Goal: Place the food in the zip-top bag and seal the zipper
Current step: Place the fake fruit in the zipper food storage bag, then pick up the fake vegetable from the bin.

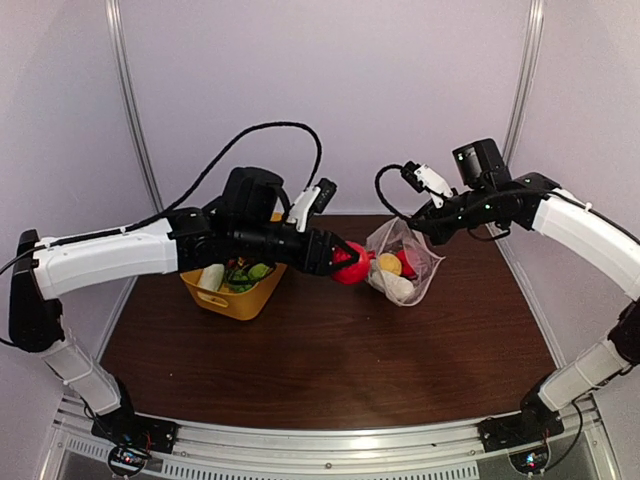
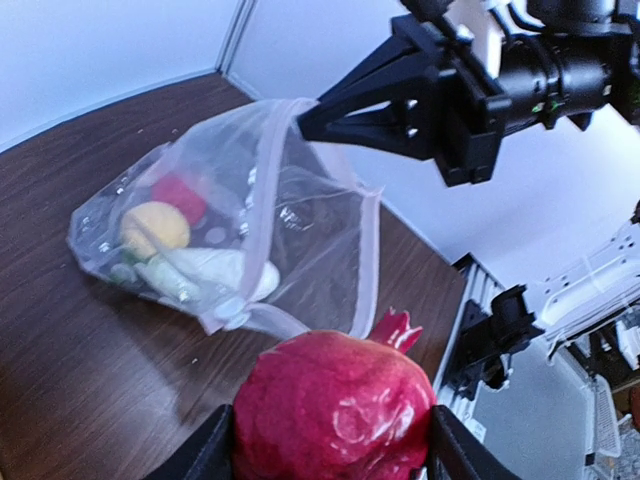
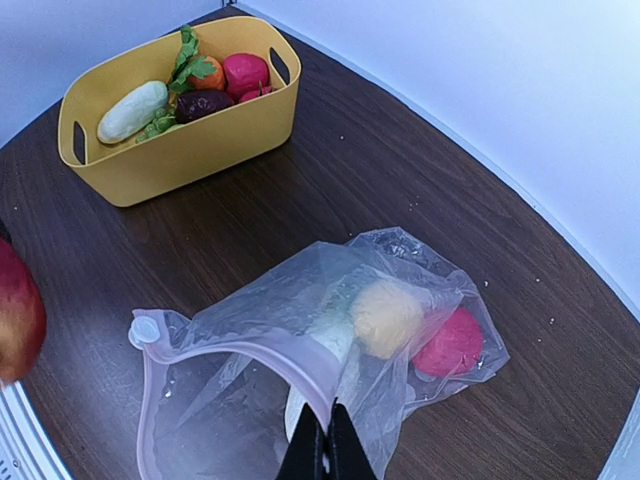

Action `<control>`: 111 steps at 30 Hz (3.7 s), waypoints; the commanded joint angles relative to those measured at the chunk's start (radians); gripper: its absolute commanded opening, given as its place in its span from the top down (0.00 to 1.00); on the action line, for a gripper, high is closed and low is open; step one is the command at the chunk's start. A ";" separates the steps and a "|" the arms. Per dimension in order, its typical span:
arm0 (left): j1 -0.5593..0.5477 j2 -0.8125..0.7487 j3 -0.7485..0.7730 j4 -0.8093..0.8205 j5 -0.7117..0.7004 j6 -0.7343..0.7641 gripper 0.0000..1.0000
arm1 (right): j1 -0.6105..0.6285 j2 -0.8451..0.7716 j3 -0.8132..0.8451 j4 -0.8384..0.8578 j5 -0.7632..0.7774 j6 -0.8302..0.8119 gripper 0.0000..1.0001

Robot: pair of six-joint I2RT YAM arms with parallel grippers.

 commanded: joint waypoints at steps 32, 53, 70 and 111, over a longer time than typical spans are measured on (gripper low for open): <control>-0.051 0.406 0.258 0.281 -0.285 -0.329 0.71 | -0.003 0.045 0.186 -0.119 -0.159 0.129 1.00; -0.052 0.611 0.545 0.133 -0.207 -0.289 0.30 | -0.003 0.044 0.166 -0.098 -0.207 0.136 1.00; -0.053 0.435 0.428 0.242 -0.113 -0.220 0.23 | -0.037 0.021 0.119 -0.070 -0.171 0.117 1.00; 0.468 0.292 0.195 -0.607 -0.499 0.221 0.35 | -0.099 -0.249 -0.274 0.133 -0.216 0.010 1.00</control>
